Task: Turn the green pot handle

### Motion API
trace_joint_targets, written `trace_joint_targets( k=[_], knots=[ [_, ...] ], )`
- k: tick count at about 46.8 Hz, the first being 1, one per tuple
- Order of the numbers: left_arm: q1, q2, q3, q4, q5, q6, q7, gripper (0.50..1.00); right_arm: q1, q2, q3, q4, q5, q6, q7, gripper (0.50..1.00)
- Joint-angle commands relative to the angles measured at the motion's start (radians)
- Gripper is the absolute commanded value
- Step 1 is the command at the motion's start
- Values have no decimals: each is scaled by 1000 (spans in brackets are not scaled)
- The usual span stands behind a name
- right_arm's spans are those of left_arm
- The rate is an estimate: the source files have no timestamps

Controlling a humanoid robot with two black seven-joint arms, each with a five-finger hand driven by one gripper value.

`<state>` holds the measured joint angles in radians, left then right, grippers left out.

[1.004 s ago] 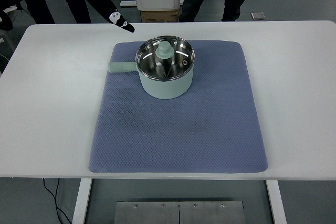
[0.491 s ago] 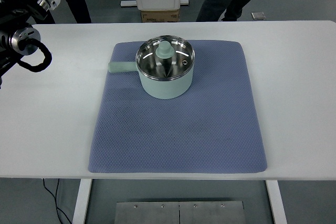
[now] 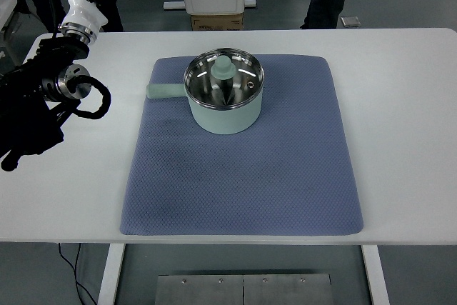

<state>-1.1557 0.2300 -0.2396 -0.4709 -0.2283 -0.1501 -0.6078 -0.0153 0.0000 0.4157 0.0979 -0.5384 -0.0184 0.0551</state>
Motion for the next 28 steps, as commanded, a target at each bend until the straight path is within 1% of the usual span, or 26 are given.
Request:
trace_joint_targets(
  k=[1, 8, 12, 17, 28],
  knots=[
    [10, -20, -46, 35, -2, 0, 13, 1000, 0, 0, 0, 2, -2, 0, 0, 1000],
    [54, -58, -116, 72, -2, 7, 46, 1000, 3, 0, 0, 3, 0, 0, 0, 1000],
    [93, -75, -162, 80, -5, 26, 48, 1000, 5, 0, 0, 2, 0, 0, 0, 1000],
    [139, -93, -222, 89, -43, 27, 48, 1000, 5, 0, 0, 2, 0, 0, 0, 1000],
    [153, -130, -233, 95, -49, 27, 56, 1000, 5, 0, 0, 2, 0, 0, 0, 1000]
  ],
)
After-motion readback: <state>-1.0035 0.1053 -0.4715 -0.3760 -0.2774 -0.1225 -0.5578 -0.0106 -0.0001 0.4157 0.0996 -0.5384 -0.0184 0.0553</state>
